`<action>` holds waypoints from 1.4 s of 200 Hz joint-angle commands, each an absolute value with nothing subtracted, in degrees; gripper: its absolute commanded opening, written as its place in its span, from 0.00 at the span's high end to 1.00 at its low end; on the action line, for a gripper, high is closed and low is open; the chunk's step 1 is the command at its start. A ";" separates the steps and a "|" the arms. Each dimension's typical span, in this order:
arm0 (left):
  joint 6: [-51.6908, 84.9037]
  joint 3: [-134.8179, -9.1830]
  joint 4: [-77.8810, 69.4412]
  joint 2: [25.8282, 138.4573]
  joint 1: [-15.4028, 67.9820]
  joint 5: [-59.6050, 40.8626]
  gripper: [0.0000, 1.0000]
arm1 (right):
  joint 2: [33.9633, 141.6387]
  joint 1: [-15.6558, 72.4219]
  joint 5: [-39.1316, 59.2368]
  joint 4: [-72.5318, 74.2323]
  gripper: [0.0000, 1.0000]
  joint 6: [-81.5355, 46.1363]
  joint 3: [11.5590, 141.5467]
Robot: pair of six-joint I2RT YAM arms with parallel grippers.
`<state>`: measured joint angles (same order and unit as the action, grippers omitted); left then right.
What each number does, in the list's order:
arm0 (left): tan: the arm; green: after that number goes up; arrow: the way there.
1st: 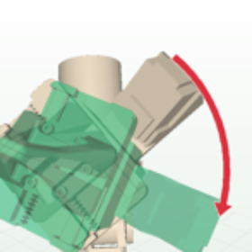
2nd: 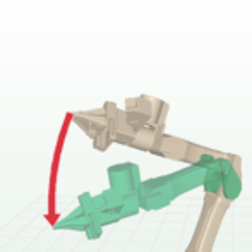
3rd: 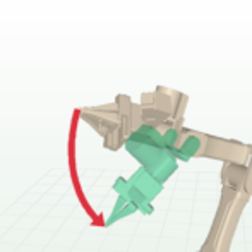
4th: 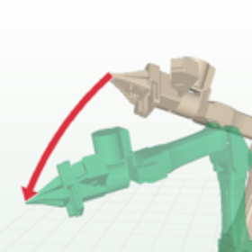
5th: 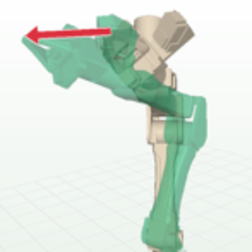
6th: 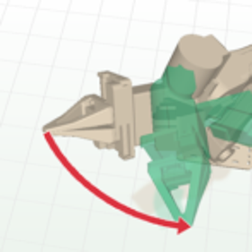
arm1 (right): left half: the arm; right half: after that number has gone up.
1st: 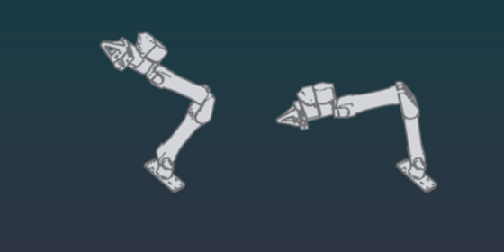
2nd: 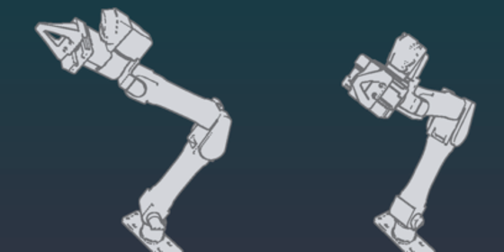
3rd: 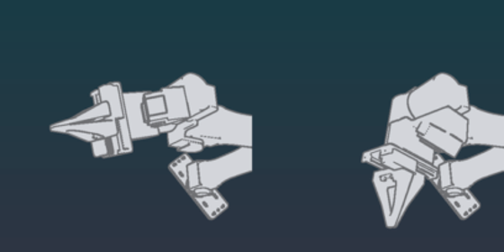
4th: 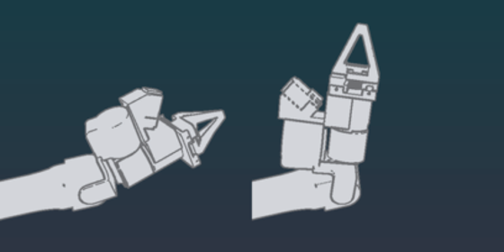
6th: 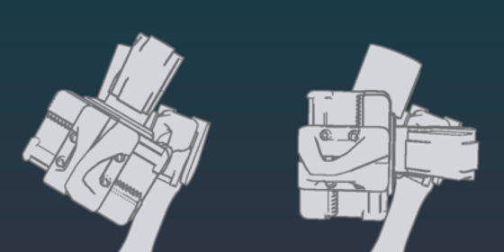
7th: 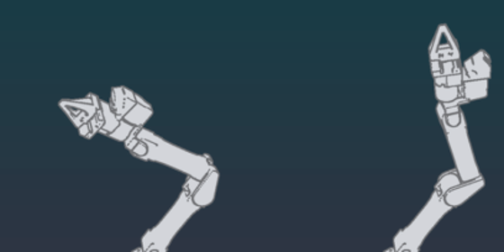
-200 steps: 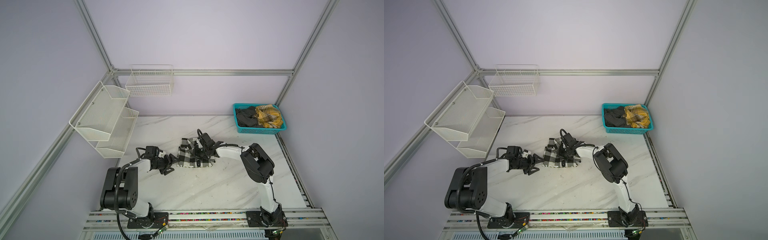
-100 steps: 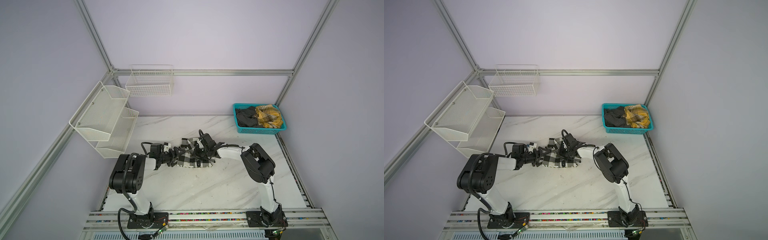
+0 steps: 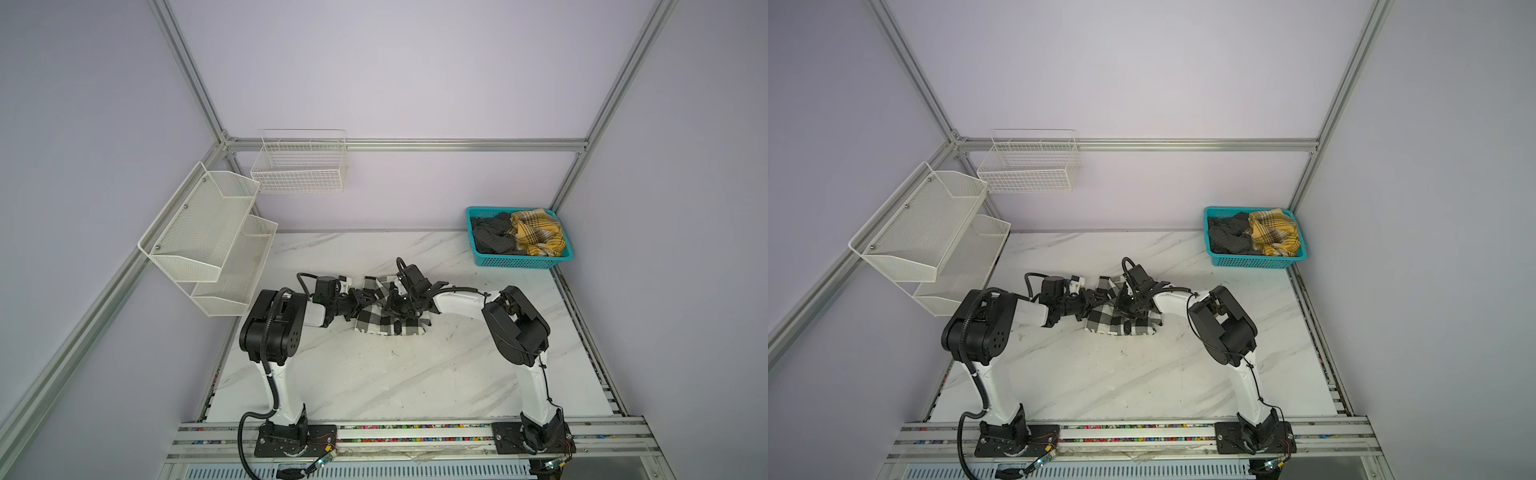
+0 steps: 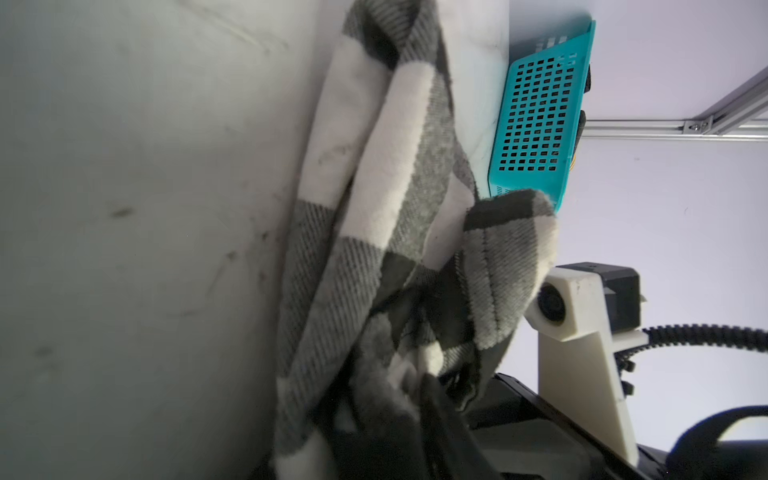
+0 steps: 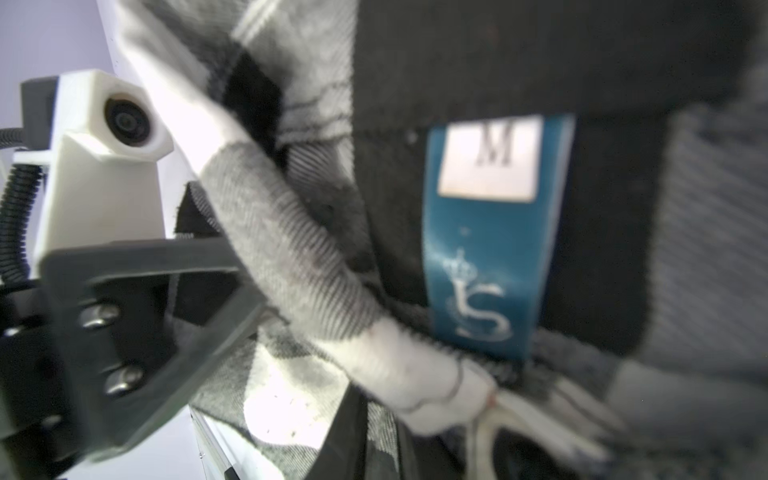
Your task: Fold and stack the long sleeve shirts
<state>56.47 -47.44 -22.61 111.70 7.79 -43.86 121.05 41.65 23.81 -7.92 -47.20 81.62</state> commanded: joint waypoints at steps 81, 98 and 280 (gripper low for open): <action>44.01 -55.69 5.33 102.84 9.05 -39.05 0.93 | 95.43 41.66 6.14 -26.29 0.52 -44.15 80.65; 41.53 -56.34 8.42 102.02 9.05 -38.44 0.93 | 90.91 41.66 5.04 -25.22 0.52 -44.89 74.73; 45.18 -48.61 14.80 94.48 9.47 -26.42 0.98 | 79.36 34.30 3.50 -26.36 0.49 -39.92 58.93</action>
